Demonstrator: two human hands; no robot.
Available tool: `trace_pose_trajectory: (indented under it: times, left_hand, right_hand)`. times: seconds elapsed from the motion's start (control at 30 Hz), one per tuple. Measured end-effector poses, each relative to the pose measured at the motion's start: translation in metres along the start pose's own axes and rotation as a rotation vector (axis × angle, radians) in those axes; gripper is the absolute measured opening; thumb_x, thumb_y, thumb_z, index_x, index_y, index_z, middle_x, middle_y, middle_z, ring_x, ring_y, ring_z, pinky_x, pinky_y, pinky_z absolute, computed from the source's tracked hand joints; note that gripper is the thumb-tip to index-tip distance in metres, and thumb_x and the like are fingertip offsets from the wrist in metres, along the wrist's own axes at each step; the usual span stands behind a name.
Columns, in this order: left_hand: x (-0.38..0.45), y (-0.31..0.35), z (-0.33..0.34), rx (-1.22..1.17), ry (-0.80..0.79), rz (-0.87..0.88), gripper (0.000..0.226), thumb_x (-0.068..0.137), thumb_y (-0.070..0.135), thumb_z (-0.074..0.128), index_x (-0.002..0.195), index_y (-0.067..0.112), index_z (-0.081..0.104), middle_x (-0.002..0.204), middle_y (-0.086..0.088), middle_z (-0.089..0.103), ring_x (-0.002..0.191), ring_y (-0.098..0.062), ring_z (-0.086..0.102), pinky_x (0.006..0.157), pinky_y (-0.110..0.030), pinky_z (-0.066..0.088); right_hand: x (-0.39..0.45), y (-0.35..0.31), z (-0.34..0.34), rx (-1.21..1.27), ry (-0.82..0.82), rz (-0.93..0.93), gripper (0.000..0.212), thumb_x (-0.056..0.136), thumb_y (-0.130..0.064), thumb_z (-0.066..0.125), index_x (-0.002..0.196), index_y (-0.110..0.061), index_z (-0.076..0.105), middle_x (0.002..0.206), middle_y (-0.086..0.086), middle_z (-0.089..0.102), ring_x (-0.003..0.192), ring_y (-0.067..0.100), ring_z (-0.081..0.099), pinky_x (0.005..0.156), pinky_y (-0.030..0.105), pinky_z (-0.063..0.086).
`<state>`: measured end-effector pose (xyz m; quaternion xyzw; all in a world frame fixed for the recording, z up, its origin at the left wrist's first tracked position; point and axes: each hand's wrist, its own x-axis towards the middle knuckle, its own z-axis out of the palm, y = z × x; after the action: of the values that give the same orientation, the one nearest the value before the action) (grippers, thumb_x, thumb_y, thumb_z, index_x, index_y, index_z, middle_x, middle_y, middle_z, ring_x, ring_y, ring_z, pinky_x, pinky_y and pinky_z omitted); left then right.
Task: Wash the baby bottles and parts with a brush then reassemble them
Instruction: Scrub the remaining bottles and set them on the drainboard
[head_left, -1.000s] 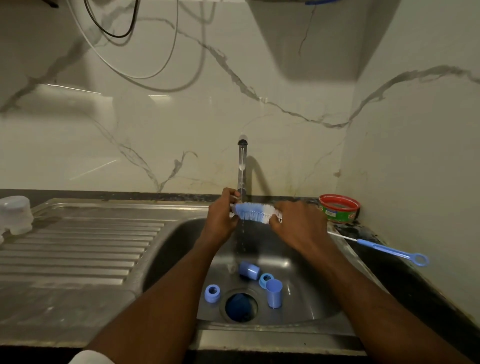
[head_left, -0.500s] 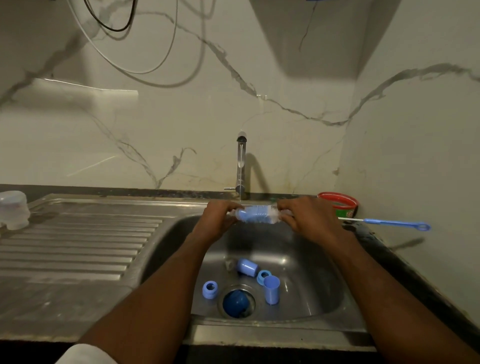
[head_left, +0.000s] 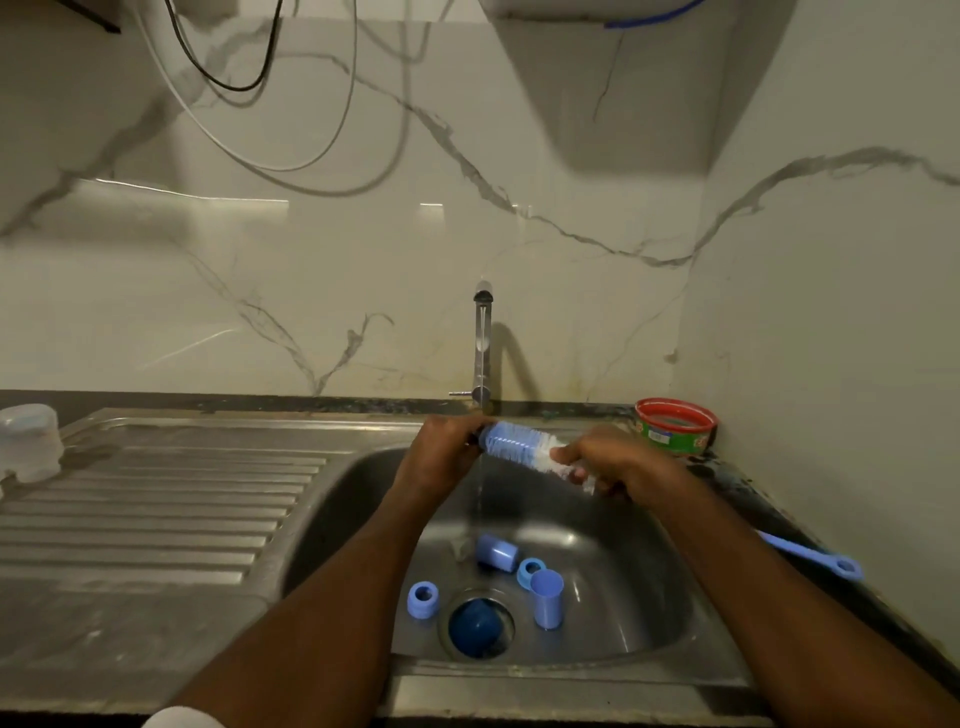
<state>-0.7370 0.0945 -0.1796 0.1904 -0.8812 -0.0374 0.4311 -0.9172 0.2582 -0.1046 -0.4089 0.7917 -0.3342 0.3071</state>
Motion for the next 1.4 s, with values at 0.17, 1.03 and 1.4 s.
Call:
trace_pose_trajectory:
  times: [0.17, 1.03, 1.4]
  left_hand:
    - [0.000, 0.001, 0.011, -0.012, -0.090, -0.128, 0.026, 0.092, 0.021, 0.072, 0.118, 0.019, 0.070, 0.113, -0.001, 0.074, 0.104, -0.011, 0.067, 0.093, -0.031, 0.055]
    - [-0.003, -0.021, 0.022, 0.144, -0.256, -0.511, 0.027, 0.090, 0.022, 0.075, 0.114, 0.011, 0.069, 0.114, -0.009, 0.070, 0.105, -0.020, 0.066, 0.098, -0.034, 0.053]
    - [-0.002, -0.006, 0.003, 0.339, -0.117, -0.265, 0.029, 0.091, 0.038, 0.073, 0.117, 0.028, 0.070, 0.109, 0.003, 0.073, 0.098, -0.012, 0.066, 0.087, -0.029, 0.053]
  right_hand:
    - [0.006, 0.016, 0.003, -0.801, 0.398, -0.612, 0.055, 0.085, -0.065, 0.064, 0.122, -0.026, 0.053, 0.109, -0.005, 0.064, 0.095, 0.020, 0.064, 0.073, 0.031, 0.045]
    - [0.019, 0.012, 0.025, -1.242, 0.470, -0.886, 0.049, 0.091, -0.046, 0.069, 0.134, -0.045, 0.045, 0.116, -0.007, 0.066, 0.093, 0.016, 0.063, 0.062, 0.028, 0.047]
    - [0.031, 0.026, 0.013, -0.798, 0.302, -0.594, 0.020, 0.088, -0.057, 0.067, 0.101, -0.043, 0.061, 0.111, -0.012, 0.065, 0.098, 0.012, 0.059, 0.083, 0.032, 0.047]
